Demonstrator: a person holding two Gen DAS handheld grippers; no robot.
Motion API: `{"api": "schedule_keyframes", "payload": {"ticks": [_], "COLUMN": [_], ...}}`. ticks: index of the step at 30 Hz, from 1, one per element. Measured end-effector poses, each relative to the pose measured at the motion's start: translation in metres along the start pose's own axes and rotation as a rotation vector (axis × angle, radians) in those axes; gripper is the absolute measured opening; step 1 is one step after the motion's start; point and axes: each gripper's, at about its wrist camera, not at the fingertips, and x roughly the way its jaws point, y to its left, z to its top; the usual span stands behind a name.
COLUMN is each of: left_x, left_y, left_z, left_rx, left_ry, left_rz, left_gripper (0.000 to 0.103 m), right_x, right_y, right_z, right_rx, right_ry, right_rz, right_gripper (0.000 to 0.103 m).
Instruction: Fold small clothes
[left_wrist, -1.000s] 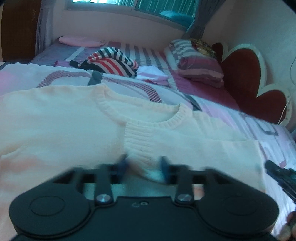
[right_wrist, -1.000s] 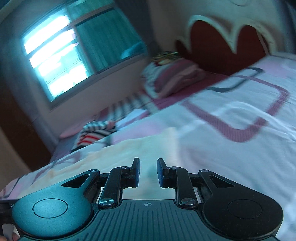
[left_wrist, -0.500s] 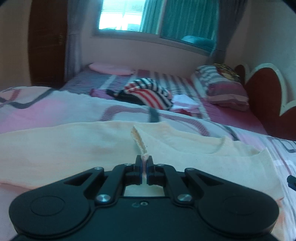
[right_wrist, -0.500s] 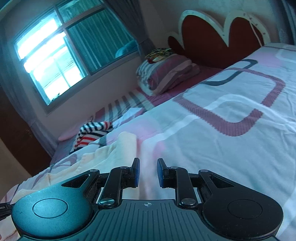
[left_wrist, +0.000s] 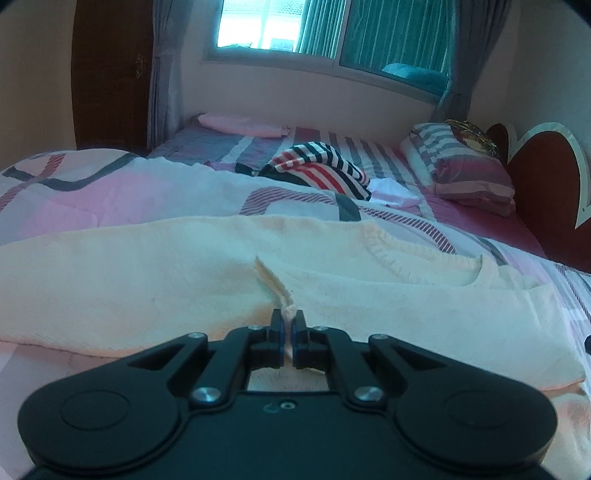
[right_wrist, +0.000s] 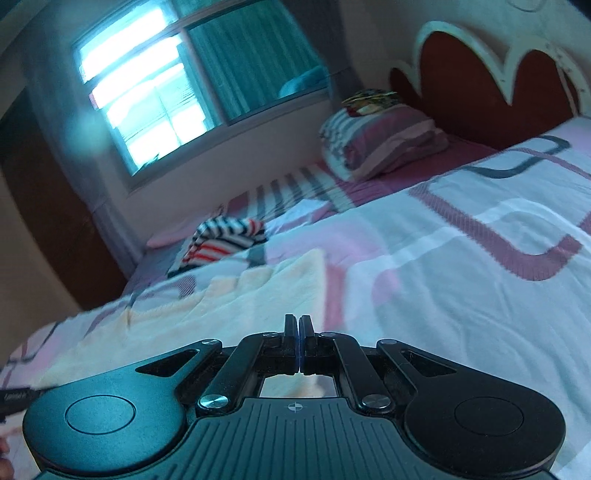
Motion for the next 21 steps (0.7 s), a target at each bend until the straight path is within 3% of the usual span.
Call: {"api": "schedule_keyframes", "payload": {"ticks": [4,5,6,8,10,13,15,16,18,21], "left_x": [0.005,0.007,0.009,0.005,-0.008,-0.018,-0.014,-0.01,0.001,0.026], "left_y": [0.002,0.001,-0.002,-0.005,-0.008,-0.035,-0.068,-0.083,-0.102,-0.103], "left_z": [-0.004,-0.005,-0.007,-0.012,-0.01,-0.005,-0.002,-0.003,-0.003,-0.002], "left_rx": [0.019,0.048,0.088,0.16,0.176,0.213,0.27,0.284,0.289,0.291], "left_ry": [0.015,0.016,0.012,-0.02,-0.058,-0.106,-0.119,-0.117,-0.093,-0.027], "left_rz": [0.012,0.034,0.074,0.147,0.173,0.091,0.027,-0.018,-0.076,-0.077], "left_gripper": [0.004,0.013,0.029,0.039,0.037,0.047,0.071,0.075,0.071,0.061], "right_x": [0.012,0.017,0.018,0.019,0.013,0.022,0.04,0.049,0.068,0.09], "right_y": [0.007,0.005,0.001,-0.002,-0.001,0.01,0.032,0.046,0.073,0.087], "right_z": [-0.014,-0.017,-0.018,-0.014,-0.007,0.005,0.006,0.004,-0.003,-0.008], "right_rx": [-0.079,-0.095,-0.083,-0.062,-0.06,-0.066,-0.084,-0.111,-0.179,-0.234], "right_ry": [0.073,0.1,0.097,0.105,0.066,0.06,0.1,0.12,0.156,0.207], "right_rz": [-0.026,-0.063,-0.065,-0.06,-0.034,0.02,0.1,0.143,0.205,0.219], "right_gripper": [0.002,0.0,0.0,0.001,0.001,0.001,0.001,0.001,0.001,0.001]}}
